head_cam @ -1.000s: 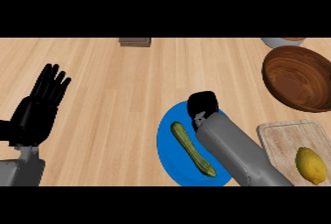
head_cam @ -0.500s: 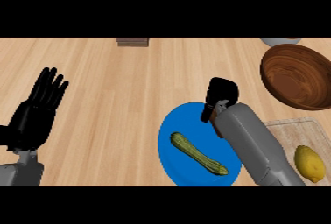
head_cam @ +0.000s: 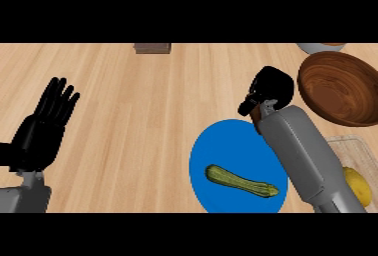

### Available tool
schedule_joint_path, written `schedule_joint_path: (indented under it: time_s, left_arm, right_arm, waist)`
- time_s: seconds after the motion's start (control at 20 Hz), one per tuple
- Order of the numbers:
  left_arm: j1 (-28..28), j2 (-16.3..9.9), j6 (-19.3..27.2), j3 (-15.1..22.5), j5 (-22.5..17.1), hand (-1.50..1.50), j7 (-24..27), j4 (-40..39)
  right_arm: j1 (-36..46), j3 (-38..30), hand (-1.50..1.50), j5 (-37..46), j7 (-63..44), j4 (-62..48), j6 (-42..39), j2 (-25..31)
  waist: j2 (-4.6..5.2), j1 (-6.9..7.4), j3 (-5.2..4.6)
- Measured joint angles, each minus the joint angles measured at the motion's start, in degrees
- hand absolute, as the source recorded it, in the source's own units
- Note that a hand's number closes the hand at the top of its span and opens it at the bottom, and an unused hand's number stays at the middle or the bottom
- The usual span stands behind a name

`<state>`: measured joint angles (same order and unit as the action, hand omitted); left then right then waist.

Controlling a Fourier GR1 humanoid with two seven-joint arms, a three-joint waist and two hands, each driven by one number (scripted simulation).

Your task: Pick the sweet potato from the plate and place it in the bowl

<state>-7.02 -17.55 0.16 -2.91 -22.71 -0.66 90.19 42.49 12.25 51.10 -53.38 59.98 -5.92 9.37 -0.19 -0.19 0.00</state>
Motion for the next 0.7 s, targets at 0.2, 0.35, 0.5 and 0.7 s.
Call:
schedule_joint_path:
  time_s: [0.2, 0.35, 0.5, 0.7]
  left_arm:
    - [-0.2, -0.3, -0.3, -0.7, -0.3, 0.00, -0.5, 0.0]
    - [0.6, 0.4, 0.0, -0.3, 0.2, 0.00, -0.2, 0.6]
    - [0.1, 0.0, -0.2, -1.1, -0.1, 0.00, -0.7, 0.3]
    - [-0.5, -0.2, -1.0, -1.6, -0.2, 0.00, -0.6, -0.4]
  right_arm:
    - [2.2, -0.4, 1.50, 4.0, -5.0, 5.7, -0.9, 2.7]
    - [4.0, -1.7, 1.50, 7.1, -6.9, 8.5, -1.2, 4.9]
    - [4.2, -2.8, 1.50, 9.6, -8.2, 12.3, -2.4, 7.2]
    - [4.5, -6.5, 1.50, 11.4, -8.6, 14.7, -3.4, 10.0]
  waist:
    - [-0.21, -0.31, -0.04]
    - [-0.22, -0.27, -0.05]
    - [-0.25, -0.51, -0.06]
    - [-0.11, -0.36, -0.06]
